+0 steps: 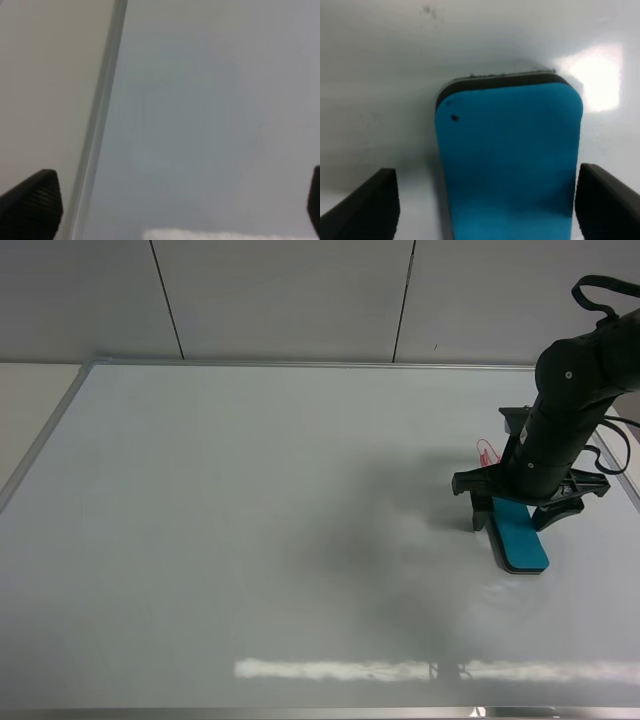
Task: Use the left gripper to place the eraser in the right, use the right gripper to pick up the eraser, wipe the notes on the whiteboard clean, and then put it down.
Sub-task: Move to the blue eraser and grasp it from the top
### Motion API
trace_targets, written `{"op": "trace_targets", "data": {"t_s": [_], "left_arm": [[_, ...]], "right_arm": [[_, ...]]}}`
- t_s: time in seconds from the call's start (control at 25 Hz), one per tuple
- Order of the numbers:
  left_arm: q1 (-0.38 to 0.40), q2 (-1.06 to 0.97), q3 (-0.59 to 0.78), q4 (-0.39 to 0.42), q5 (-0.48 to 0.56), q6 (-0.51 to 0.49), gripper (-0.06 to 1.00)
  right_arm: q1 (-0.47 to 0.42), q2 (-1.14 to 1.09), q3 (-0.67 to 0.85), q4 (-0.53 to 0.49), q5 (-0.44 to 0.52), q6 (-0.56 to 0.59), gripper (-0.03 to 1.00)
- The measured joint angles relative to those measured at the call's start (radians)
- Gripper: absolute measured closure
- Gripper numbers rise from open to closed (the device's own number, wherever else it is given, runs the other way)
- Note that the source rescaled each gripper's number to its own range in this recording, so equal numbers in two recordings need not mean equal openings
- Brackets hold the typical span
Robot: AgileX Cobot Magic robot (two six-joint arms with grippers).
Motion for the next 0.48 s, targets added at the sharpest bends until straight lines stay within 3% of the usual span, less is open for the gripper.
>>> {"op": "trace_targets", "data": {"t_s": [0.48], "left_arm": [[0.0, 0.0, 0.0, 0.0, 0.0, 0.0, -0.06]], "right_arm": [[0.001, 0.0, 0.0, 0.0, 0.011, 0.032, 0.54]]}}
